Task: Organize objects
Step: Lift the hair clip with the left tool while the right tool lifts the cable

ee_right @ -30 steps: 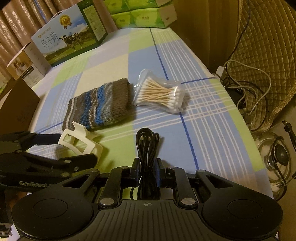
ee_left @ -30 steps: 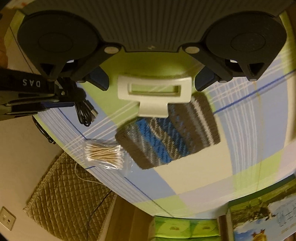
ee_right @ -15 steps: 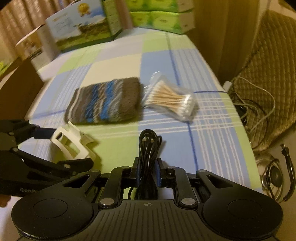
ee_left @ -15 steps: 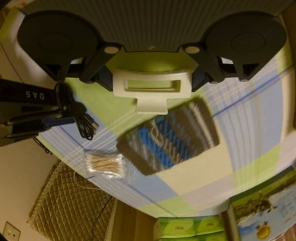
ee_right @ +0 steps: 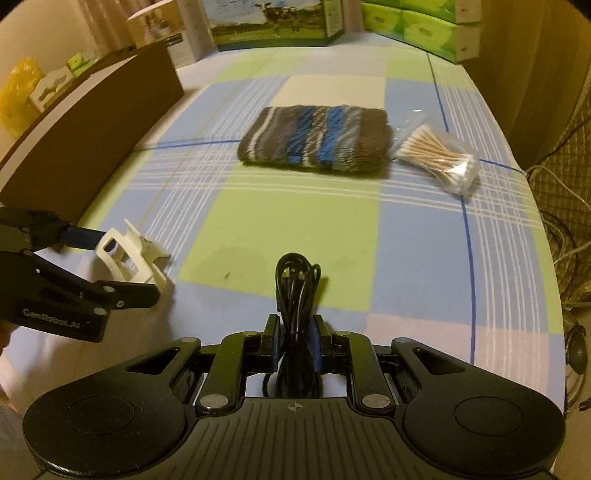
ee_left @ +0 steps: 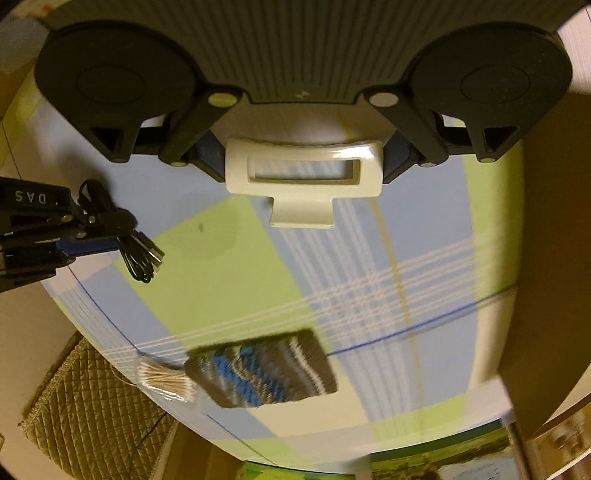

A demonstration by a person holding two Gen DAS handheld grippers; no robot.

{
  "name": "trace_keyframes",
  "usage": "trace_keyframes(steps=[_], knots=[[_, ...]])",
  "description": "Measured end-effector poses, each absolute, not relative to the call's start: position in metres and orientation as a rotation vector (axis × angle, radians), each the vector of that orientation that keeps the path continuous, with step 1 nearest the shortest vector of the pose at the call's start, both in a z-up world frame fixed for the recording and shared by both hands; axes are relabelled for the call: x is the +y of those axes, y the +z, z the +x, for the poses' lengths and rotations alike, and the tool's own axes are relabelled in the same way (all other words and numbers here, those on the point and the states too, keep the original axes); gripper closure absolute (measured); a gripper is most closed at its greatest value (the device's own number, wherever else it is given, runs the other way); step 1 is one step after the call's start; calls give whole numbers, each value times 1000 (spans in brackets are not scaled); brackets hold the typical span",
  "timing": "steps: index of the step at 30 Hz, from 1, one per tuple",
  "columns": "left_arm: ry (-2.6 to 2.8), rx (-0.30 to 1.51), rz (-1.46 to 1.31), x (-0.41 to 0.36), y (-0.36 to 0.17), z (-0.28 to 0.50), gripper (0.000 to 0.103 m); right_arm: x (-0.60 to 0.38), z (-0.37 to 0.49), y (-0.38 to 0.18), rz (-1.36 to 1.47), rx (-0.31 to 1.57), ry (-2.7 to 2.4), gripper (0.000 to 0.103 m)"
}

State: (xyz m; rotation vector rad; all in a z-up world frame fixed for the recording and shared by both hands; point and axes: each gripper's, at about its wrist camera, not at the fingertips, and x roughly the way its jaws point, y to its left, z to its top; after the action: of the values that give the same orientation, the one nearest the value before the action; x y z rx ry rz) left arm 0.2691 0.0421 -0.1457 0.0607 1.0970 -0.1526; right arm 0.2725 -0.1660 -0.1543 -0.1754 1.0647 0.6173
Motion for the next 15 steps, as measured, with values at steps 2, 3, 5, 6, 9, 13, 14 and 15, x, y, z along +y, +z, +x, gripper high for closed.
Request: trace_keyframes(steps=[2,3,5,6,9,13,14,15], knots=[[-143,1097,51,45,-145,262,20,-165,271,-155,-170,1056,603,89],[-137,1097,49,46,-144,260,19,-164,271,-156,-168,1051,596,89],[-126,1094,38,47,-144,257,20,-162,269,-156,-178,1034,578,89],[-121,1091,35,47,-144,256,19,-158,267,-157,-191,1024,567,89],[-109,1085,32,46,-144,253,20,-151,266,-158,-234,1011,551,89],[-101,1081,25,47,-144,249,20,-147,263,-158,-258,1018,560,90],[-100,1080,24,46,-144,249,20,-147,261,-158,-259,1020,564,90],[-99,1080,21,46,-144,248,20,-147,259,-158,-258,1023,569,90]])
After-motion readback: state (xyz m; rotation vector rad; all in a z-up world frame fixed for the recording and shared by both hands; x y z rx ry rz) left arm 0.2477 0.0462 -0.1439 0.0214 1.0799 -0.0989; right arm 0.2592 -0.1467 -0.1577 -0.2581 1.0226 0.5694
